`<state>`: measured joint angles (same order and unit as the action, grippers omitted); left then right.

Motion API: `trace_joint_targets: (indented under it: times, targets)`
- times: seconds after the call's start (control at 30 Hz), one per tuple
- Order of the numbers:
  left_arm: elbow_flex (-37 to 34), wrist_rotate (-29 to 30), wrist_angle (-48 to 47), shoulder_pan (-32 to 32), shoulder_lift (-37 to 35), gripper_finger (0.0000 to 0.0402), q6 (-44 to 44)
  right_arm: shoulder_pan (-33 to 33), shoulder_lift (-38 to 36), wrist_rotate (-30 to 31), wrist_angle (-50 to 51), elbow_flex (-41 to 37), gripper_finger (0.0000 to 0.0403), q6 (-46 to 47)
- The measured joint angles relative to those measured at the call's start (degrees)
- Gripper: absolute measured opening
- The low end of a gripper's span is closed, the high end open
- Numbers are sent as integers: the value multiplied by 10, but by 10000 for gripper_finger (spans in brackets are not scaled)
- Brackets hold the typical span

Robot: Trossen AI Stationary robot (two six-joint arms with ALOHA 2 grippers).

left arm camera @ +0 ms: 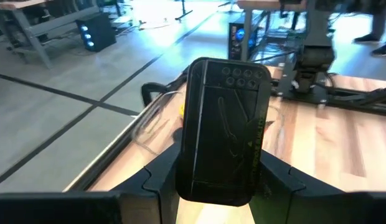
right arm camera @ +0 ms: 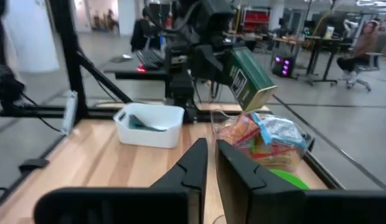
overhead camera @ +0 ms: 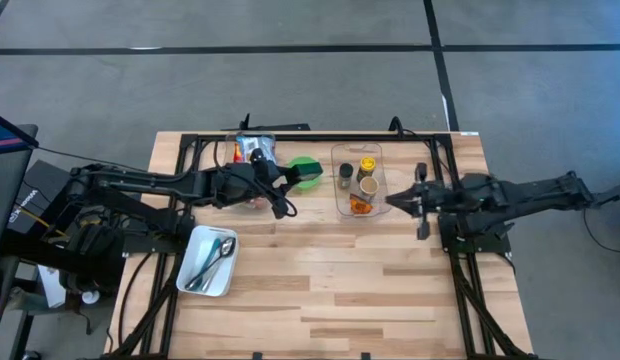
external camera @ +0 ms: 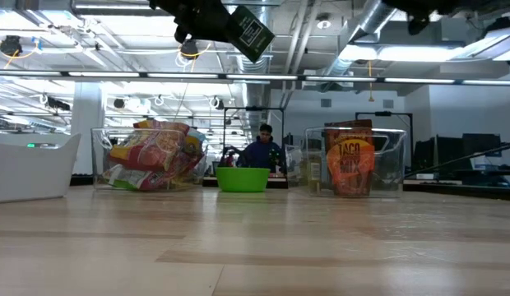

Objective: Pick & Place Food Item

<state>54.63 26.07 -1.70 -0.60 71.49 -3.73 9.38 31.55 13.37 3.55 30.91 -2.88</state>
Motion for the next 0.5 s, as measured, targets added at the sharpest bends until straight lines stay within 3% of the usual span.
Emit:
trace_joint_targets:
  times: [0.27,0.5]
  targets:
    - [0,-26,60,-3,48,140,3,-2,-108,0,16,-53,27,38]
    - [40,-26,81,-14,120,140,23,-1,-138,0,29,-69,27,46]
